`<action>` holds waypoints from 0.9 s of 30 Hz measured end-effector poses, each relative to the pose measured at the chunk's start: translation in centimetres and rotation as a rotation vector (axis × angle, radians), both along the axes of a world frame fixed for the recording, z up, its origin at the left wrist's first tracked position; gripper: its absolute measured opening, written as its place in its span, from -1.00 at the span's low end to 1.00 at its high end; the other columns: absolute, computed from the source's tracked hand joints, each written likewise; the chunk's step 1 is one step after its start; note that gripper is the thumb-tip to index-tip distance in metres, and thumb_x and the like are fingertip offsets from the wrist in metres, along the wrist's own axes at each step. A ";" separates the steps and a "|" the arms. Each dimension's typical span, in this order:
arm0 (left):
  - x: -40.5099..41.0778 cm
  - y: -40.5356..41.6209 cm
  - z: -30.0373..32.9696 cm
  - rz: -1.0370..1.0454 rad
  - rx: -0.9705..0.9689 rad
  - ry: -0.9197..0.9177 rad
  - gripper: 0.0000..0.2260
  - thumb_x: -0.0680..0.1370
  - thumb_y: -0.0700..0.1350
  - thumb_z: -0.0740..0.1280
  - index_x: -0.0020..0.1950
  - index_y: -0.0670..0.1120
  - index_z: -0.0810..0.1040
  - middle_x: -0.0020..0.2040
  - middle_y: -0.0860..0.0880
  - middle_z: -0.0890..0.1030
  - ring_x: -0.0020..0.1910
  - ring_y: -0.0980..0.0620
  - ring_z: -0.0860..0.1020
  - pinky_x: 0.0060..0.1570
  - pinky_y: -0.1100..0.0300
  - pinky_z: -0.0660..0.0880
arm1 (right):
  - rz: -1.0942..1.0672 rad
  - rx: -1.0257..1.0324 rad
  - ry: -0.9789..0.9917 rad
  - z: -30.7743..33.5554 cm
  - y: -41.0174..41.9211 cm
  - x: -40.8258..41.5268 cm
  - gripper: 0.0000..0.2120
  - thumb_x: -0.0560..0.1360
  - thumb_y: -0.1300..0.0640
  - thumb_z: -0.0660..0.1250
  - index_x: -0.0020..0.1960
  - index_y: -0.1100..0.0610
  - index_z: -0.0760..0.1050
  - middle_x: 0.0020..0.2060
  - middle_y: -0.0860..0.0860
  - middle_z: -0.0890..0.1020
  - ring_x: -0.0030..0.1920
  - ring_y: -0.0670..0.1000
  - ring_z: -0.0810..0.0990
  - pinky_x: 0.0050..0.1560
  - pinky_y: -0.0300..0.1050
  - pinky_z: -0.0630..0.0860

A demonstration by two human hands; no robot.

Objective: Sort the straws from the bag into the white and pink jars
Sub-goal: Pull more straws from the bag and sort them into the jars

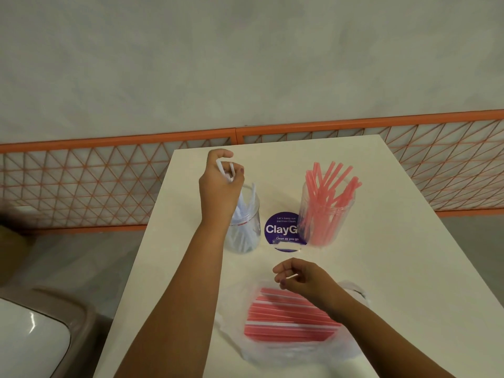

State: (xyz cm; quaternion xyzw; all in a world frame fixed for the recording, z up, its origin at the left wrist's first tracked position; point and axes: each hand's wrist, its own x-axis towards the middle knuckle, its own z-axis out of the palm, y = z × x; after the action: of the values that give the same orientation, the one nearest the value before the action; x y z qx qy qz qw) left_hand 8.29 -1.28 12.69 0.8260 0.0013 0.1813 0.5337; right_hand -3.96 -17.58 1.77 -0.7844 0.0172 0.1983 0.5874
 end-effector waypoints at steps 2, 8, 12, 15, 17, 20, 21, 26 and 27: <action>-0.3 0.1 0.1 0.015 0.018 -0.024 -0.81 0.48 -0.23 0.36 0.06 -0.09 0.47 -0.21 0.10 0.59 -0.22 0.24 0.56 -0.25 0.55 0.41 | 0.025 -0.065 -0.025 -0.1 -0.1 -0.3 -0.85 0.49 0.23 0.32 -0.03 0.00 0.54 -0.14 -0.06 0.65 -0.13 -0.07 0.62 -0.03 -0.28 0.57; -1.4 0.1 -0.2 0.026 0.126 -0.080 -0.80 0.48 -0.13 0.40 0.07 -0.08 0.48 -0.05 0.05 0.59 -0.08 0.13 0.53 -0.06 0.37 0.45 | 0.188 -0.466 -0.139 -1.7 -0.6 -1.8 -0.73 0.45 0.10 0.40 0.14 -0.06 0.50 0.12 -0.11 0.56 0.11 -0.10 0.52 0.20 -0.24 0.45; -2.0 0.1 -0.7 0.086 0.300 -0.085 -0.51 0.49 0.12 0.32 0.34 -0.07 0.36 0.31 -0.07 0.47 0.32 -0.07 0.41 0.33 -0.14 0.32 | 0.279 -0.622 -0.193 -3.2 -0.6 -2.8 -0.49 0.41 -0.02 0.42 0.31 -0.10 0.36 0.34 -0.10 0.40 0.30 -0.05 0.38 0.33 -0.20 0.29; -3.2 -0.1 -0.6 0.132 0.406 -0.119 -0.31 0.49 0.28 0.17 0.48 -0.09 0.15 0.49 -0.12 0.23 0.51 -0.13 0.10 0.44 -0.14 0.00 | 0.338 -0.731 -0.159 -4.3 -0.5 -3.8 -0.31 0.39 -0.09 0.40 0.44 -0.13 0.18 0.44 -0.09 0.25 0.41 0.01 0.24 0.43 -0.01 0.17; -4.2 -0.1 -0.8 0.148 0.437 -0.180 -0.26 0.48 0.35 0.02 0.50 -0.11 0.10 0.51 -0.13 0.18 0.52 -0.14 0.03 0.43 -0.07 -0.05 | 0.352 -0.777 -0.150 -4.7 -0.5 -4.4 -0.26 0.39 -0.10 0.40 0.46 -0.13 0.12 0.46 -0.10 0.21 0.44 0.02 0.18 0.44 0.04 0.10; -6.4 -0.4 -1.4 0.088 0.362 -0.285 -0.40 0.54 0.24 0.03 0.46 -0.11 0.19 0.48 -0.13 0.26 0.50 -0.09 0.11 0.45 -0.01 0.05 | 0.339 -0.830 -0.181 -5.2 -0.4 -4.7 -0.25 0.38 -0.08 0.40 0.47 -0.09 0.11 0.45 -0.09 0.21 0.43 0.02 0.19 0.42 0.01 0.13; -7.4 -0.6 -1.9 0.016 0.316 -0.309 -0.47 0.57 0.17 0.08 0.44 -0.11 0.23 0.45 -0.11 0.31 0.48 -0.05 0.17 0.46 0.06 0.12 | 0.341 -0.847 -0.191 -5.4 -0.4 -4.8 -0.26 0.39 -0.08 0.39 0.47 -0.08 0.11 0.43 -0.08 0.23 0.41 0.02 0.21 0.41 -0.01 0.15; -12.8 -1.5 -8.2 -0.436 0.402 -0.179 -0.68 0.58 -0.04 0.13 0.28 -0.10 0.44 0.23 -0.04 0.54 0.23 0.11 0.46 0.26 0.28 0.37 | 0.352 -0.863 -0.253 -6.4 -0.5 -4.7 -0.41 0.42 0.01 0.34 0.40 -0.05 0.25 0.34 -0.06 0.35 0.29 0.03 0.31 0.33 -0.06 0.25; -13.5 -1.6 -9.6 -0.492 0.442 -0.121 -0.67 0.57 -0.01 0.11 0.26 -0.09 0.46 0.20 -0.03 0.55 0.20 0.11 0.47 0.23 0.24 0.39 | 0.348 -0.855 -0.260 -6.6 -0.5 -4.7 -0.44 0.42 0.03 0.34 0.39 -0.05 0.28 0.32 -0.06 0.37 0.28 0.03 0.33 0.32 -0.06 0.27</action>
State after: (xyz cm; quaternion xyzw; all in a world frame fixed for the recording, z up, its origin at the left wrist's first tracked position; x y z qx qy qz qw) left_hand -5.24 -2.88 3.12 0.8851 -0.2691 0.0916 0.3684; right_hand -8.65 -18.05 -4.82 -0.9653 -0.1079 0.1688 0.1673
